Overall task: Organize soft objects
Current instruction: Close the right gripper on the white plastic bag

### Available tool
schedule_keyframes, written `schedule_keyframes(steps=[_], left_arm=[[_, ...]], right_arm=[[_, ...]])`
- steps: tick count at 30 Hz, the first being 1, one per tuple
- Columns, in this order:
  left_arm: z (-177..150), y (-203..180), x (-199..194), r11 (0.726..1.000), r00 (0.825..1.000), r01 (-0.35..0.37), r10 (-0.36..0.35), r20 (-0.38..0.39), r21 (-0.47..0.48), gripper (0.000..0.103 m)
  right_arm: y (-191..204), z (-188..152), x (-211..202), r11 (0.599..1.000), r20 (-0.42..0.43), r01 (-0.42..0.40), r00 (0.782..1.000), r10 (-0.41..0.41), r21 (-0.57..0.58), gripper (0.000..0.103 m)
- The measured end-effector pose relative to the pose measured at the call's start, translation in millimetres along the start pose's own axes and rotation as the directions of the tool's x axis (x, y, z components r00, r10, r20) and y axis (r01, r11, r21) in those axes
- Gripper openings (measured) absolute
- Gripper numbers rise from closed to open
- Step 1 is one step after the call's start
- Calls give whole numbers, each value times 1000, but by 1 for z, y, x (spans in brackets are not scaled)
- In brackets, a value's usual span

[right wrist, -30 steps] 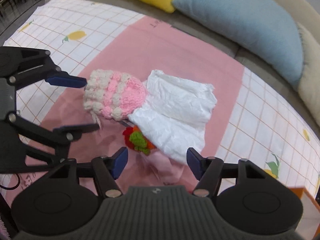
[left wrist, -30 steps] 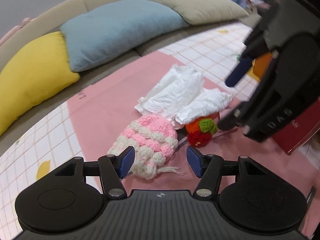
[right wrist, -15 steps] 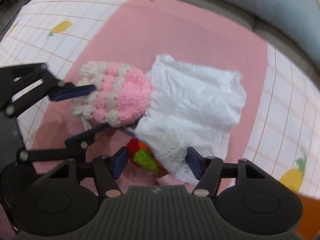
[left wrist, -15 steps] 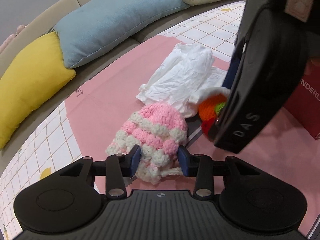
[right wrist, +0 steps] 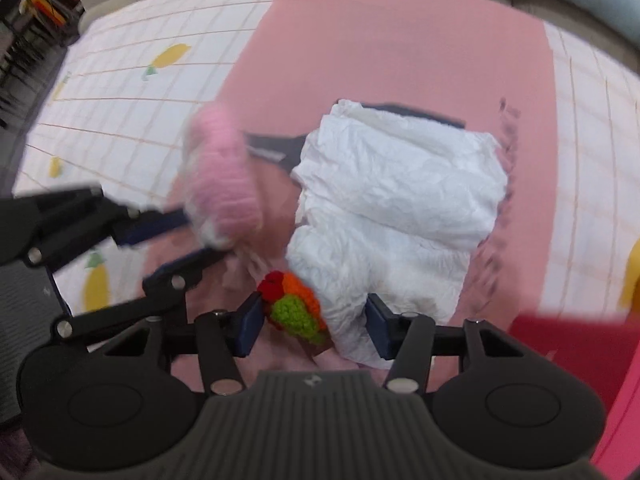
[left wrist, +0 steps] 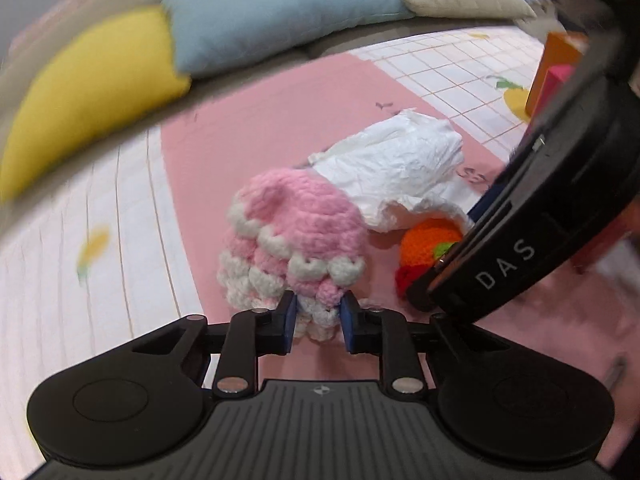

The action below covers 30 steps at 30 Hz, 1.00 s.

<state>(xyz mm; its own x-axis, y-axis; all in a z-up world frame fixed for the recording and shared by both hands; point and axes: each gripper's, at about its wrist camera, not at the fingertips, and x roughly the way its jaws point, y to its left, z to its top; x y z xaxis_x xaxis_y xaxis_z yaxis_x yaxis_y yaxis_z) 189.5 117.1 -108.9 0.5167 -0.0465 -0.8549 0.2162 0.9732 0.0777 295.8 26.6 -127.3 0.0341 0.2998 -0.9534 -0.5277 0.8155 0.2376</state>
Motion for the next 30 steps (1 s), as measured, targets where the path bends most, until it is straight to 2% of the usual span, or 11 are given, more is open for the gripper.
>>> schedule_keyframes(steps=[2,7,10,14,16,19,20,21,23,27,30], left_arm=[[-10,0,-10,999,1000,-5,5,-11,-45,25],[-37,-14,-36,997,1000,-12,13,6,-79,24],[-50,-19,-48,995,999,-33,33,-2,-91,24],[-62,-19,-63,988,996,-53,41,-84,-143,24],[-65,-18,-66,985,995,-61,48,-85,-162,26],[-65,-24,-64,988,997,-75,69,-47,-133,35],[-65,-28,-63,990,997,-77,74,-30,-118,43],[-64,-29,-60,992,997,-76,75,-13,-105,47],[-64,-32,-54,993,997,-80,80,1,-89,63],[-63,-39,-38,992,991,-129,130,18,-12,71],[-62,-40,-29,986,987,-160,160,23,37,73]], right_arm=[[3,-13,-2,999,7,-35,999,35,33,54],[10,-48,-8,990,23,-105,994,103,91,55],[14,-65,-15,990,54,-108,993,104,93,57],[13,-79,-27,990,96,-119,989,111,76,56],[13,-81,-32,992,121,-111,987,104,53,56],[16,-76,-37,997,161,-71,984,72,-8,56],[19,-73,-37,998,167,-54,984,59,-33,56],[22,-69,-38,997,174,-39,983,49,-62,60],[28,-61,-40,992,192,-4,981,28,-128,71],[34,-41,-37,966,219,87,975,-33,-244,82],[35,-24,-21,944,187,145,978,-92,-297,82]])
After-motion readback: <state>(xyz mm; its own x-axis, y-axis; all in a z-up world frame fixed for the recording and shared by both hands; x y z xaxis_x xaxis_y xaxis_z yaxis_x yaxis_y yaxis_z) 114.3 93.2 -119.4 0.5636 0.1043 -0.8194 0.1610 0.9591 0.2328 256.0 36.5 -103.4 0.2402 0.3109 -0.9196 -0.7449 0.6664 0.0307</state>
